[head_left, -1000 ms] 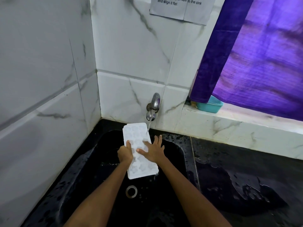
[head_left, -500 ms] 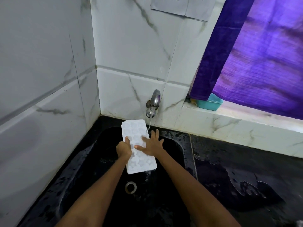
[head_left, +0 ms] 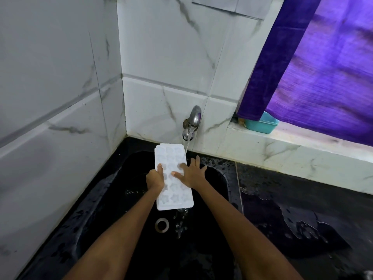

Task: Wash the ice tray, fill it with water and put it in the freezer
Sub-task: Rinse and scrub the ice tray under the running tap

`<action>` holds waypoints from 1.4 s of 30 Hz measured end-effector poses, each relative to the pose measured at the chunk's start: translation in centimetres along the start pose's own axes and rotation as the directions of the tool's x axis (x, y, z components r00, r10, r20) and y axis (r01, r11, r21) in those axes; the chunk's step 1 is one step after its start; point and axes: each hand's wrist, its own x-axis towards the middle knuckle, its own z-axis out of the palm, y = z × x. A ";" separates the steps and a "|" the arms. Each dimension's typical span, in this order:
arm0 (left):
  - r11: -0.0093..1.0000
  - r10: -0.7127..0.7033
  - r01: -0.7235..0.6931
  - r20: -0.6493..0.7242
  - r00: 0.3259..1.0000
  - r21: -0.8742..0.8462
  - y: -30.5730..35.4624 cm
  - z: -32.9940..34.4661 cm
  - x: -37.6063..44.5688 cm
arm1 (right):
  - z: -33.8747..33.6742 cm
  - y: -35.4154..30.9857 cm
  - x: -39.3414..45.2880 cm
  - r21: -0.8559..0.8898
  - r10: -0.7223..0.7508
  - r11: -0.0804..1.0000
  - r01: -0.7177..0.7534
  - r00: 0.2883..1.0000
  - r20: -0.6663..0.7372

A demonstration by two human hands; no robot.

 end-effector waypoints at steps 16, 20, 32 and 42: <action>0.999 0.042 -0.042 0.020 0.999 -0.004 -1.5 0.0 -0.2 | -0.5 0.0 0.8 0.051 0.051 0.997 -0.057 0.993 0.107; 0.999 0.025 -0.023 0.039 0.999 -0.037 -2.3 0.4 -0.5 | -0.6 0.0 0.8 -0.102 0.080 0.992 -0.071 0.993 0.089; 0.999 0.041 -0.040 0.049 0.998 -0.018 -1.9 0.6 -0.8 | -0.4 0.6 -0.1 0.097 0.048 0.993 -0.060 0.991 0.126; 0.999 0.045 -0.045 0.057 0.997 -0.012 -2.5 0.9 -0.8 | -0.7 0.7 0.2 0.274 0.099 0.959 -0.072 0.991 -0.088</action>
